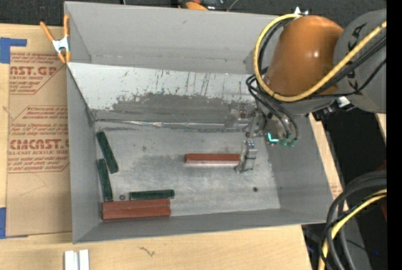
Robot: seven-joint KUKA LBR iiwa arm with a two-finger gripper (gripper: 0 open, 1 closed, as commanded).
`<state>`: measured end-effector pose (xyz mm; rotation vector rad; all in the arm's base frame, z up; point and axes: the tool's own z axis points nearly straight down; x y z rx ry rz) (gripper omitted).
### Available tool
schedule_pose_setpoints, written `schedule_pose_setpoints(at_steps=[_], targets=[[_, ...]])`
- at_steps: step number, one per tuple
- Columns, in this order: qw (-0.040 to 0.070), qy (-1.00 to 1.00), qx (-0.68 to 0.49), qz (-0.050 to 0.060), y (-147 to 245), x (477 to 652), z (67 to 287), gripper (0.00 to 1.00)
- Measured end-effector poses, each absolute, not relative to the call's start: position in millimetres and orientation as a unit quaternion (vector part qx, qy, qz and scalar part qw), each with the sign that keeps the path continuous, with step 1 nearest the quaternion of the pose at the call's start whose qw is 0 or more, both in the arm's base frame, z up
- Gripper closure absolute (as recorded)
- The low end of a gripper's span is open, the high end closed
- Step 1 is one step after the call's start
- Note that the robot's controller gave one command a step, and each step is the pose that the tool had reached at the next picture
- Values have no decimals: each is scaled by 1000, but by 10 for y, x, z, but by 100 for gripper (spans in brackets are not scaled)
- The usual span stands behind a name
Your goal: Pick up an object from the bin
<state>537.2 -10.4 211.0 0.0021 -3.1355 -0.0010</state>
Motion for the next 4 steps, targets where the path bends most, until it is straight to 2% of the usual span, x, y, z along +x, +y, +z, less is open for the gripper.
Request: schedule_pose_setpoints(at_steps=[1, 2, 3, 4], targets=[[3, -992, -126, 0, -402, 5411, 664, 0], [0, -992, -125, 0, -401, 5429, 696, 100], [-4, -994, -112, -1, -405, 5352, 1831, 100], [-6, -993, -118, 0, -739, 5305, 2788, 100]])
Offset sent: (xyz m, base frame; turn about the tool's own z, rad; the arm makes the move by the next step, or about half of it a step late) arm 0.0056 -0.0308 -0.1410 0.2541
